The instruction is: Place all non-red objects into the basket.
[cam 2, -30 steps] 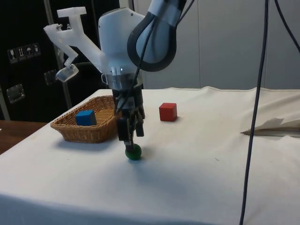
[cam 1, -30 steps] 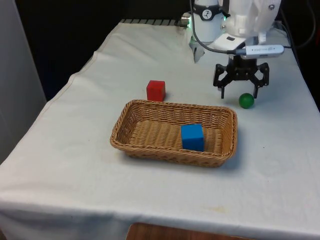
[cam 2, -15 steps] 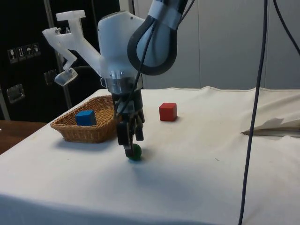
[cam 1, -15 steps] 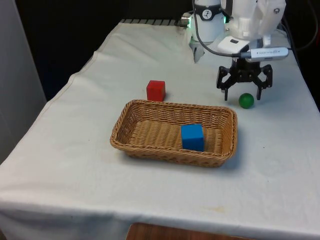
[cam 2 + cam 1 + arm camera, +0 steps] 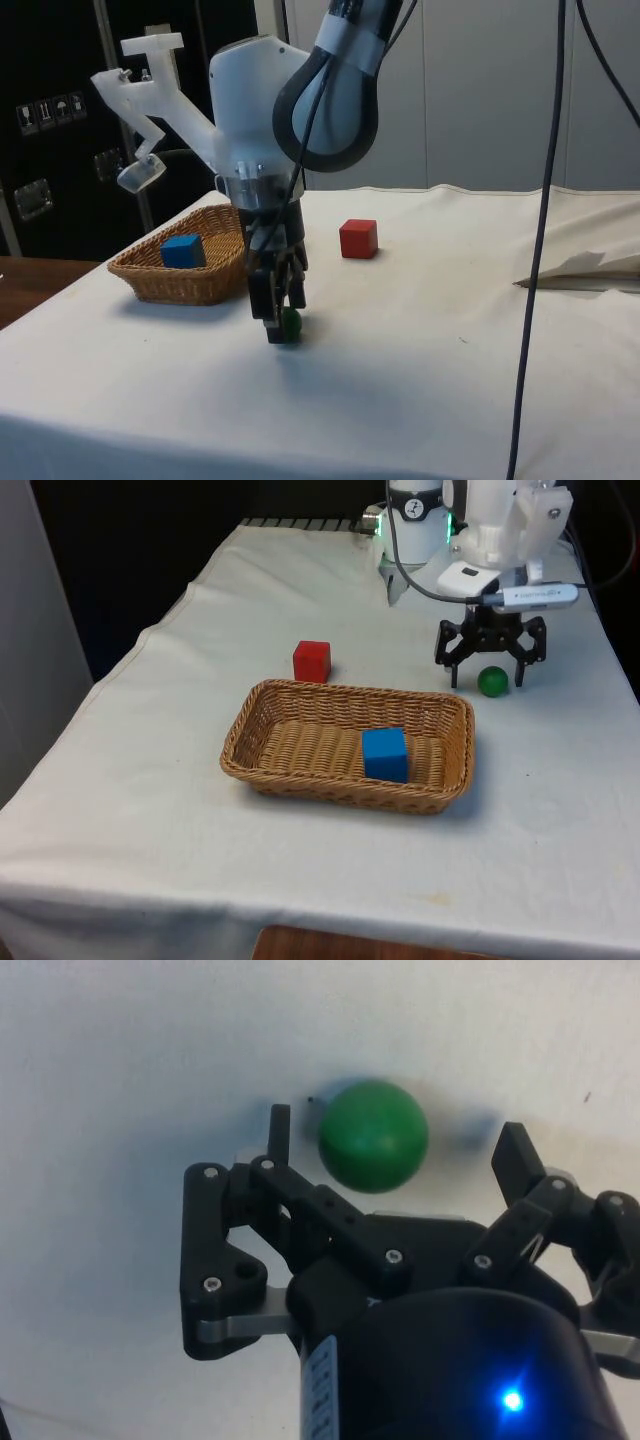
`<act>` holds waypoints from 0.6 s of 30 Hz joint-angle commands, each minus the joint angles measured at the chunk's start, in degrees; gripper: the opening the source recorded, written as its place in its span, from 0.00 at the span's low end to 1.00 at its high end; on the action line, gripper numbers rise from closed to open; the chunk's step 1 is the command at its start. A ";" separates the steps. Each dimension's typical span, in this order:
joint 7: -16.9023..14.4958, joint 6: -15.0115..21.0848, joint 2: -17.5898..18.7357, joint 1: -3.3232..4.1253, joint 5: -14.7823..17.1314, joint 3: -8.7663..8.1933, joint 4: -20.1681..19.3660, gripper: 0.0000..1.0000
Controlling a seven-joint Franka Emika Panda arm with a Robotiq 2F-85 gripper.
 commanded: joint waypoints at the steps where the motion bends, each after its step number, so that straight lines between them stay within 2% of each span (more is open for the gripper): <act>1: -0.40 0.46 0.23 -0.40 0.52 0.40 0.06 1.00; 6: -0.69 0.40 0.23 -0.57 0.69 0.46 0.00 1.00; 7: -0.11 0.00 0.06 -0.11 0.00 -0.06 0.00 1.00; 8: -0.69 0.34 0.17 -0.57 0.69 0.46 0.00 1.00; 10: -0.74 0.34 0.17 -0.63 0.69 0.46 0.00 0.97; 12: -0.74 0.34 0.11 -0.63 0.69 0.46 -0.06 0.80; 16: -0.74 0.29 0.11 -0.69 0.69 0.46 -0.06 0.35; 17: -0.17 0.00 0.06 -0.23 0.06 -0.06 0.00 0.24; 18: -0.74 0.29 0.11 -0.69 0.69 0.46 -0.06 0.24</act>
